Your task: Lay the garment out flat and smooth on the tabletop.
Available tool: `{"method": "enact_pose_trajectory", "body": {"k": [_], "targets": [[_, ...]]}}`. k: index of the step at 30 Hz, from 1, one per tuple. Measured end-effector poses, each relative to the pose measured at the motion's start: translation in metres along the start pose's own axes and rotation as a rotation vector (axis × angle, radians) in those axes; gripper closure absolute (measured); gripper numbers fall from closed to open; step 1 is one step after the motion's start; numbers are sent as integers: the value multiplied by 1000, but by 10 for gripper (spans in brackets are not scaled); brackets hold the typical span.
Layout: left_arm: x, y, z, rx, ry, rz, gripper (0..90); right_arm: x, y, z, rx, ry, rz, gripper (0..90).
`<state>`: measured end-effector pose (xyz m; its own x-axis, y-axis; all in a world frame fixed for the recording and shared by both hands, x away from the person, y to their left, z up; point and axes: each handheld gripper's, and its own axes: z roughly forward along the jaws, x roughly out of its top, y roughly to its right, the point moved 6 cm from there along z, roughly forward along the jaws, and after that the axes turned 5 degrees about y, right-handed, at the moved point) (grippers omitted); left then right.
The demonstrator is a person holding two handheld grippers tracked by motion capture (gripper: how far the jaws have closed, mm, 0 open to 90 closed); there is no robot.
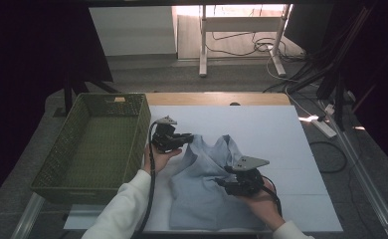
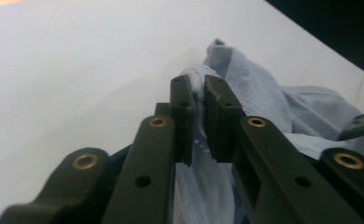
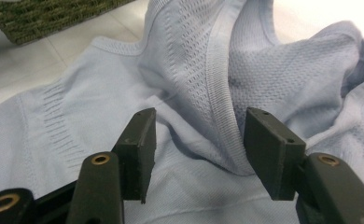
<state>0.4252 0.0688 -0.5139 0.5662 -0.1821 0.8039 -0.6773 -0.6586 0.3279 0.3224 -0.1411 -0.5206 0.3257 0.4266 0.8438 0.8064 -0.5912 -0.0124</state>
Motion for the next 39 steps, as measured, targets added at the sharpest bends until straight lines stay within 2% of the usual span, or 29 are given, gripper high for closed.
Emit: {"method": "enact_pose_trajectory", "body": {"k": [2, 3, 5, 7, 9, 10, 18, 22, 31, 35, 39], "targets": [[-2, -3, 3, 8, -14, -19, 761, 2, 0, -1, -2, 12, -1, 446], [-3, -5, 3, 30, -19, -27, 718, 3, 0, -2, -4, 17, -4, 446], [-3, -7, 3, 68, -12, -45, 551, 4, 0, -4, -9, 25, -6, 446], [-1, -5, -1, 76, 3, -44, 511, 5, 0, -5, -11, 32, -10, 445], [1, -2, -5, 99, 13, -29, 415, 5, 0, -6, -14, 37, -11, 446], [3, 1, -7, 95, 22, -25, 394, 6, 1, -6, -16, 39, -12, 446], [-1, 33, -29, 45, 52, 42, 356, 8, 13, -12, -39, 55, 15, 444], [-8, 43, -37, 17, 54, 57, 355, 8, 23, -14, -63, 57, 34, 444], [-22, 41, -48, -17, 58, 28, 356, 5, 49, -11, -125, 38, 75, 444], [-26, 40, -49, -26, 47, 20, 356, 3, 63, -6, -139, 26, 110, 444], [-29, 39, -48, -36, 38, 15, 356, 3, 72, 1, -156, 5, 118, 444]]}}
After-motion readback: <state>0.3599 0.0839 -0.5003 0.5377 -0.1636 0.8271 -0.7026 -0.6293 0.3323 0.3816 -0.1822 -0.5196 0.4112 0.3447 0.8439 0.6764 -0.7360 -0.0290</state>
